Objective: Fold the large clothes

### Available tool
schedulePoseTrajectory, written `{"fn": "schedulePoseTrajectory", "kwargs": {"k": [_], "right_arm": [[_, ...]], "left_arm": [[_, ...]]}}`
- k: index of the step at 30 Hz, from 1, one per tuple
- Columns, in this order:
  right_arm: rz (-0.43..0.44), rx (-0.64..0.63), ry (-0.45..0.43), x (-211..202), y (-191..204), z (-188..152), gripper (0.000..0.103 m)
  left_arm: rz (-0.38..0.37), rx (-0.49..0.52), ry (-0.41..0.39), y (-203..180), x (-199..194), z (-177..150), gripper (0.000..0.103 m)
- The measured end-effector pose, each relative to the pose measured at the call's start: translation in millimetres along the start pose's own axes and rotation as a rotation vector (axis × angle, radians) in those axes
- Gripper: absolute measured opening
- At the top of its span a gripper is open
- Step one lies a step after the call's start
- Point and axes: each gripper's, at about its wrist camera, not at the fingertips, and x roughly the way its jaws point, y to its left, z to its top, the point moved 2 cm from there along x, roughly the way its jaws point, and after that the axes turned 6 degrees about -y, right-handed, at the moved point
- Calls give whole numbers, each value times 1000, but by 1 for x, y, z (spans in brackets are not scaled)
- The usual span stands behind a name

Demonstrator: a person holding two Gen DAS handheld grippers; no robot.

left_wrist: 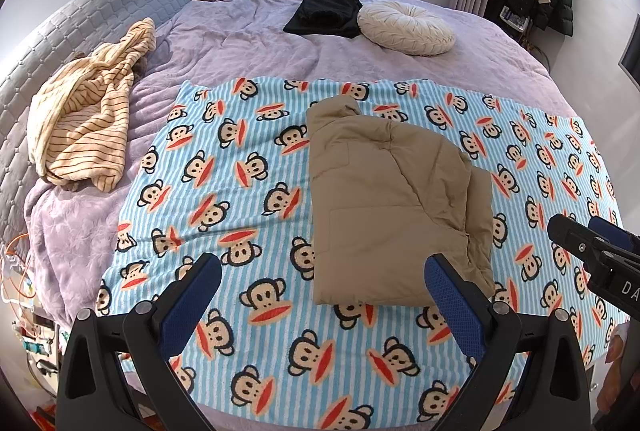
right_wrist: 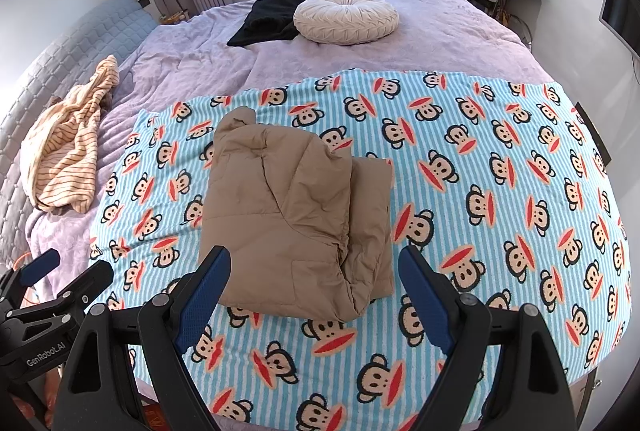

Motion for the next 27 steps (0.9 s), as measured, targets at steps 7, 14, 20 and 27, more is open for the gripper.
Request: {"fn": "schedulePoseTrajectory", "kwargs": {"k": [7, 14, 20, 27], "right_arm": [[1, -1, 1, 1, -1, 1, 88], [1, -2, 1, 1, -1, 0, 88], [2, -1, 2, 1, -1, 1, 88], [2, -1, 3, 1, -1, 1, 88]], "left_arm": [[0, 1, 1, 0, 1, 0, 102], [3, 4, 0, 0, 0, 1, 102], [2, 1, 0, 0, 1, 0, 102], [5, 5, 0, 0, 2, 1, 102]]}}
